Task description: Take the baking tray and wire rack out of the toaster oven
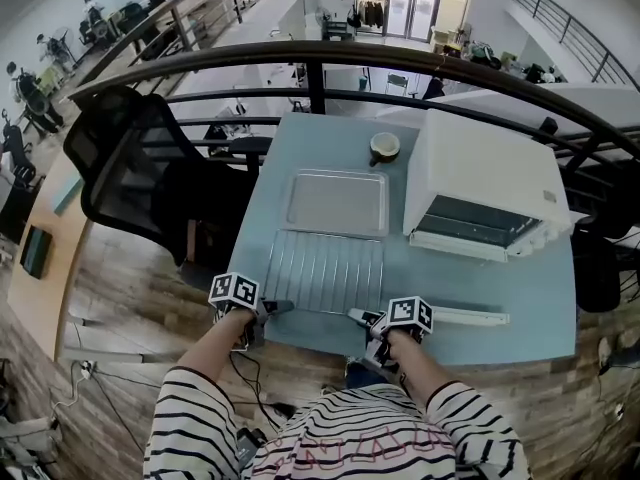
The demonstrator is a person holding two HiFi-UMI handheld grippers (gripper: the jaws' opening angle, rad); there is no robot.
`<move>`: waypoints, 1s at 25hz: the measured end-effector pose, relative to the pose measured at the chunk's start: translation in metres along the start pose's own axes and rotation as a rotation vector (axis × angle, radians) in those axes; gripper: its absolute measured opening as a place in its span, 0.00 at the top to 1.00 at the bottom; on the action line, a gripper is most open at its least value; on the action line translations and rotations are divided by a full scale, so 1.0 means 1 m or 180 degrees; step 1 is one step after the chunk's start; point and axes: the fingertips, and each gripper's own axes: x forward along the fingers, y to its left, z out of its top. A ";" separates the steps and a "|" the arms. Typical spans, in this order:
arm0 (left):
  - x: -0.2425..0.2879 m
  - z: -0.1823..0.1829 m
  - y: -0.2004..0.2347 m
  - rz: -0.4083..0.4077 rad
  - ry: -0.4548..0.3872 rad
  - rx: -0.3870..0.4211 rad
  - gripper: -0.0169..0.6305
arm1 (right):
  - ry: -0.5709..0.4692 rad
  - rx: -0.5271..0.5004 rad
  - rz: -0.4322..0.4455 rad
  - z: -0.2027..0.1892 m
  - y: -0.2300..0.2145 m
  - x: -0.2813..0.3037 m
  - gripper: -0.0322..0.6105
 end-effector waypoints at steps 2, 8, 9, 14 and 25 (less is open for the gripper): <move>0.001 0.000 0.000 0.0083 0.0076 0.0110 0.58 | -0.0018 -0.0018 -0.0008 0.000 0.000 -0.001 0.57; -0.006 -0.001 -0.007 0.0046 -0.0049 0.0223 0.58 | -0.0119 -0.0249 -0.0046 -0.002 0.001 -0.010 0.57; -0.010 0.002 -0.012 -0.0006 -0.0153 0.0236 0.58 | -0.0162 -0.0347 -0.0051 -0.001 0.004 -0.013 0.57; -0.040 0.021 -0.050 -0.0366 -0.0906 0.0365 0.58 | -0.0487 -0.0867 -0.0032 0.006 0.027 -0.031 0.57; -0.110 0.002 -0.139 -0.0308 -0.2248 0.1445 0.58 | -0.1730 -0.1557 0.0214 0.017 0.089 -0.110 0.83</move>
